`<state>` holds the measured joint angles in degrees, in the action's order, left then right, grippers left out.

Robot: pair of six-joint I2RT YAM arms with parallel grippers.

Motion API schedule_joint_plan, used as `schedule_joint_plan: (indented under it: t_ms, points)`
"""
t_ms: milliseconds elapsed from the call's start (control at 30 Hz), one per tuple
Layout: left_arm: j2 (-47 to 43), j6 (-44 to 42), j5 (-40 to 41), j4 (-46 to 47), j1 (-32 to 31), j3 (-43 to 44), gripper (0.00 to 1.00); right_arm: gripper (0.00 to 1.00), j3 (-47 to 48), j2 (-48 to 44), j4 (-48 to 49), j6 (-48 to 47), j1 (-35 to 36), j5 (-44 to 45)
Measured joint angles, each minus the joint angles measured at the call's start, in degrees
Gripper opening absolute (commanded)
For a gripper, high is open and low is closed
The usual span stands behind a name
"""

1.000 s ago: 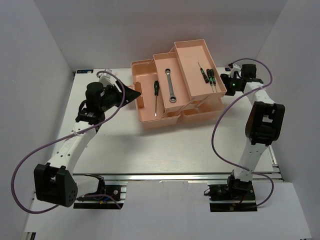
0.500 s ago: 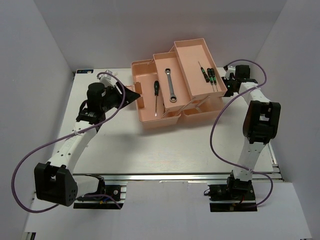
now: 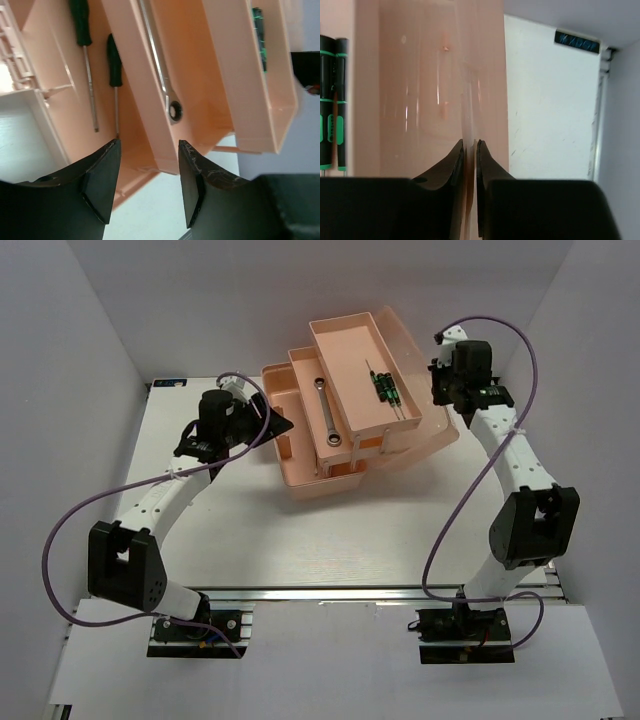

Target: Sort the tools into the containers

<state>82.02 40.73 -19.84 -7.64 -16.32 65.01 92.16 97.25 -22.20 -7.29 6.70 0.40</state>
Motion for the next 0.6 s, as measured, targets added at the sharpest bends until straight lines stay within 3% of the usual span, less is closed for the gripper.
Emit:
schedule_joint_plan:
  t_ms: [133,333,467,600]
  points:
    - [0.76,-1.68,3.17,-2.03,0.0,0.02,0.59,0.0,-1.92,-2.54,4.46,-4.81,5.22,6.64]
    - [0.48,-3.63,15.5,-9.6,0.0,0.42,0.56,0.0,-11.5,-8.55,17.11,-16.9,14.03,16.44]
    - [-0.81,-4.26,23.17,-13.6,0.0,-0.79,0.41,0.0,-15.63,-11.45,25.4,-25.79,21.57,20.87]
    - [-1.6,-4.9,26.69,-15.56,0.04,-3.65,0.35,0.0,-18.56,-11.69,33.07,-33.68,27.98,22.73]
